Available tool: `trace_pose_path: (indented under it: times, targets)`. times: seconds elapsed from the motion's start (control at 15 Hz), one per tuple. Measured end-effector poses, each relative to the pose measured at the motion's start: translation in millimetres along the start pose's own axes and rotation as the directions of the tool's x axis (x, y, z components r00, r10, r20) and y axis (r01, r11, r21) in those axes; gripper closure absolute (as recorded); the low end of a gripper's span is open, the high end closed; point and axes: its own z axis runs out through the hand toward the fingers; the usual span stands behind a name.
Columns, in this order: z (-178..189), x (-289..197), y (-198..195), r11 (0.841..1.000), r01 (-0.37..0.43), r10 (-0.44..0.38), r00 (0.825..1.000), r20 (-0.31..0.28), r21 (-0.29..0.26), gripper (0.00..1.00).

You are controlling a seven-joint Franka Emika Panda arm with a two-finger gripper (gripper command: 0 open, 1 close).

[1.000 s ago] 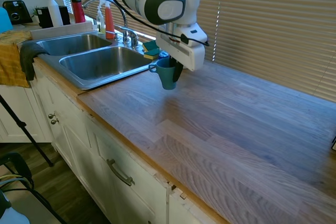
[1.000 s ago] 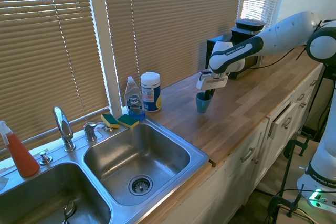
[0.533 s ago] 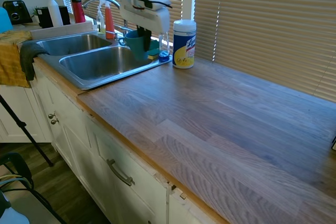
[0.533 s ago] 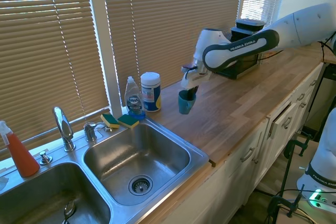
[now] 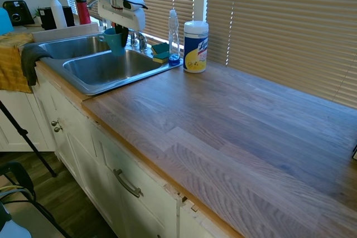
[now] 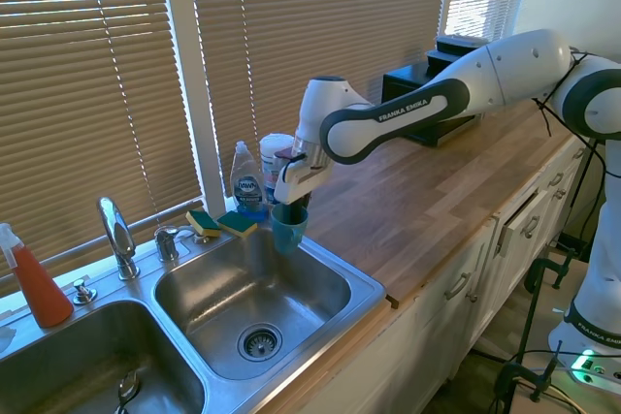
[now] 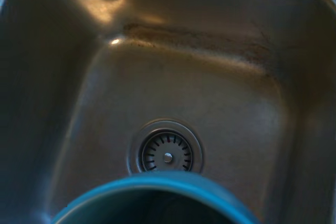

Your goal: Put the mug in the sink

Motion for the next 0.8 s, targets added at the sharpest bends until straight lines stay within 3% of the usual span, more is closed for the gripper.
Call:
trace_pose_path:
  times: [0.33, 0.53, 0.8]
  targets:
    - [91, -31, -66, 0.996, 0.083, -0.084, 0.996, 0.022, 0.020, 1.00]
    - [146, -11, -79, 0.998, 0.053, -0.054, 0.998, 0.026, 0.012, 1.00]
    - [220, 8, -79, 0.998, -0.007, 0.007, 1.000, 0.013, -0.058, 1.00]
